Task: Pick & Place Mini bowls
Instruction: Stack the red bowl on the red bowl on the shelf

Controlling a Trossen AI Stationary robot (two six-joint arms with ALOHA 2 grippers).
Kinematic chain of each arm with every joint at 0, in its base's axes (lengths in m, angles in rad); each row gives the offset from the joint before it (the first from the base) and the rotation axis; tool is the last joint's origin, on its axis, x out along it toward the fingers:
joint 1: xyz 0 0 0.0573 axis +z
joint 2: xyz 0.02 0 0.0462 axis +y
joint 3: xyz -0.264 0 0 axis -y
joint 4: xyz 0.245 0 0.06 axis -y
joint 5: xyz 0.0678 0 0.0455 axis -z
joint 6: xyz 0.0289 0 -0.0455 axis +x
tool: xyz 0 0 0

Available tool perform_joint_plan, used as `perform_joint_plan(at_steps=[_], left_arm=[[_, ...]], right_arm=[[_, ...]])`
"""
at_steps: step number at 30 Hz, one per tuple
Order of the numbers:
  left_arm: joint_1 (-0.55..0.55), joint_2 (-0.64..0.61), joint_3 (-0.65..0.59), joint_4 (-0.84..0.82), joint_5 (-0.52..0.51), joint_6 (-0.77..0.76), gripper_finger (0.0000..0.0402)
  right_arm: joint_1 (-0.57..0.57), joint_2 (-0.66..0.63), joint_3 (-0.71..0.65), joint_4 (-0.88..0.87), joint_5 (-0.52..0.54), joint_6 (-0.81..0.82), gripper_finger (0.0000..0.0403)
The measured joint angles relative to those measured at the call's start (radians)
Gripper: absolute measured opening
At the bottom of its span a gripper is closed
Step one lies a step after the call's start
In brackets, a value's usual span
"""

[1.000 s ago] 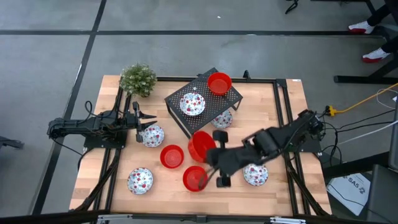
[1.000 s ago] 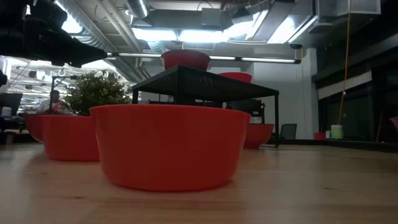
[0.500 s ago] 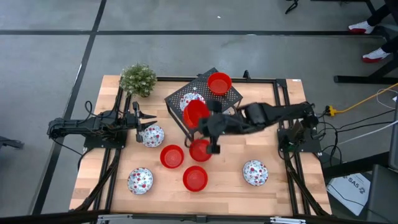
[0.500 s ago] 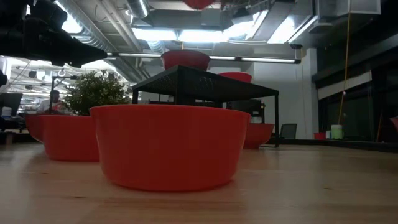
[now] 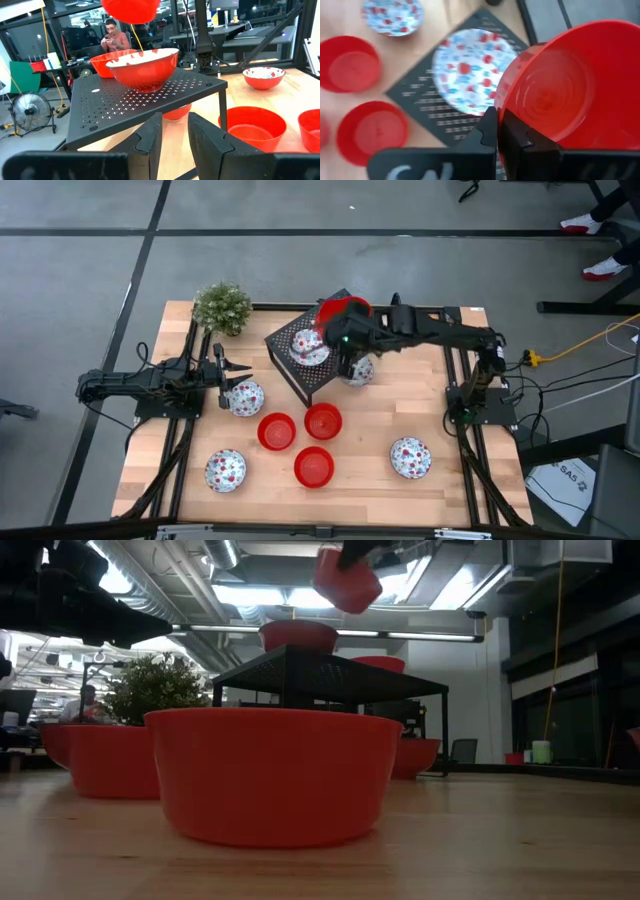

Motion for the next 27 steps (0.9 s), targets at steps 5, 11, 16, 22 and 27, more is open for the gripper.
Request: perform_joint_plan(at_steps=[5,11,16,22,27], left_arm=[[0.000,0.000,0.000,0.000,0.000,0.000,0.0088],[0.000,0.000,0.000,0.000,0.000,0.000,0.0088],[0.000,0.000,0.000,0.000,0.000,0.000,0.0088],[0.000,0.000,0.000,0.000,0.000,0.000,0.0088],[0.000,0.000,0.000,0.000,0.000,0.000,0.0088]], right_arm=[[-0.050,0.000,0.000,0.001,0.000,0.016,0.0008],[-0.099,0.000,0.000,0.000,0.000,-0.001,0.0009],[-0.151,0.000,0.000,-0.025,0.000,-0.033,0.0009],[-0.207,0.002,0.000,-0.082,-0.005,-0.046,0.0009],[-0.250,0.003,0.000,-0.094,-0.054,-0.074,0.0009]])
